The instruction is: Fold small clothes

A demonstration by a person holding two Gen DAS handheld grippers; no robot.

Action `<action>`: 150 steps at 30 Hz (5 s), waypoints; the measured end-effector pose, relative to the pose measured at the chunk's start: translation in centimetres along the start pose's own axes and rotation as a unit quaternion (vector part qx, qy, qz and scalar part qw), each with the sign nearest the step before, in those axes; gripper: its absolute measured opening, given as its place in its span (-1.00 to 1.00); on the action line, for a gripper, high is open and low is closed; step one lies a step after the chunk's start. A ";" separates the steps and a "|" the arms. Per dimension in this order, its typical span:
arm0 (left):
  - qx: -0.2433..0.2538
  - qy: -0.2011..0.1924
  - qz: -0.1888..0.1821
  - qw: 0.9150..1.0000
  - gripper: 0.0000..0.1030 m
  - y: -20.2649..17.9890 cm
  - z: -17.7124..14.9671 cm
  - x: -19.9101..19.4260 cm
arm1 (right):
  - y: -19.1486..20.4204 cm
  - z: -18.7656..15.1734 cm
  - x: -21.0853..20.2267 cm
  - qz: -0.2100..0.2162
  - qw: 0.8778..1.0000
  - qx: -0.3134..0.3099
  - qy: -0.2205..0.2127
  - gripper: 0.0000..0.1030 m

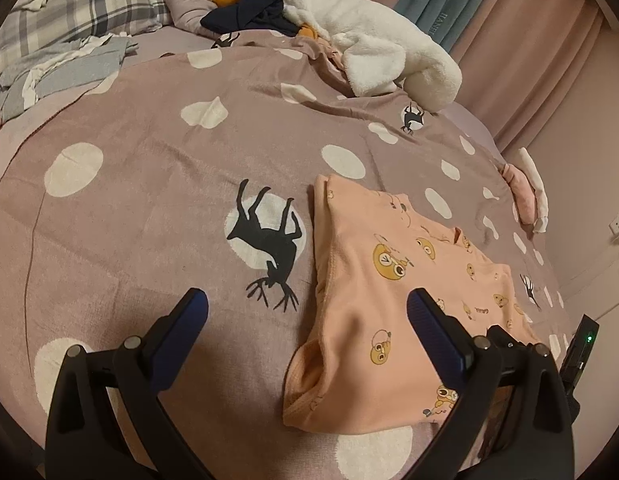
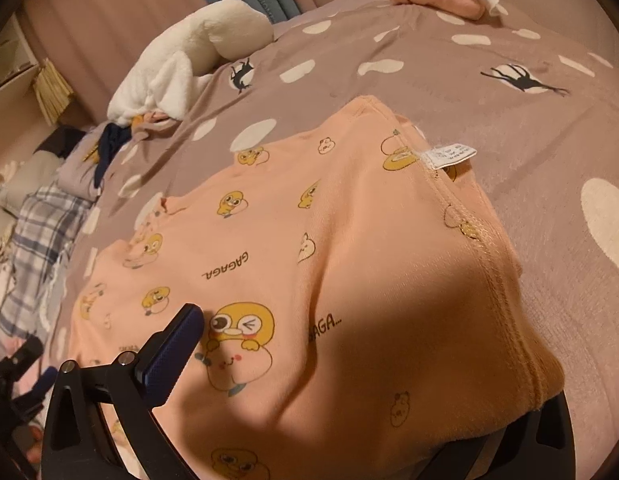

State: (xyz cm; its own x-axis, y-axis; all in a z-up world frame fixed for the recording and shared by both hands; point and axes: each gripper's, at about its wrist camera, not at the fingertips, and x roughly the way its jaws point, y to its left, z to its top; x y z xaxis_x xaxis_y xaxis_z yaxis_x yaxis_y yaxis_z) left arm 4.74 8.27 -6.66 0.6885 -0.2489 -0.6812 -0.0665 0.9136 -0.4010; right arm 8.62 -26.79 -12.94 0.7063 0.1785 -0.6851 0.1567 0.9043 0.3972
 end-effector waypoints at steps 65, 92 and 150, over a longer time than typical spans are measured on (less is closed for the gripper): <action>-0.058 0.063 -0.198 0.976 0.95 3.0 1.1 -2.9 | 17.0 -0.8 -0.1 0.119 0.984 -0.127 0.019 -0.67; -0.085 0.051 -0.189 0.977 0.96 5.0 2.2 -3.9 | 18.3 -2.5 0.0 0.305 0.936 -0.131 0.119 0.22; -0.106 0.049 -0.157 0.981 0.99 7.0 2.8 -4.7 | 24.1 -2.4 8.3 0.231 0.946 -0.154 0.169 0.13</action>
State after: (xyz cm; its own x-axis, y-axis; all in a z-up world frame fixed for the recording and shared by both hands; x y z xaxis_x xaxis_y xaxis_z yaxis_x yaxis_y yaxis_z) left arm 3.08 16.70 -4.55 0.6270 -0.5472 -0.5545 -0.0177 0.7016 -0.7123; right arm 16.59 -2.61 -10.53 0.3811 0.6496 -0.6579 -0.3604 0.7597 0.5413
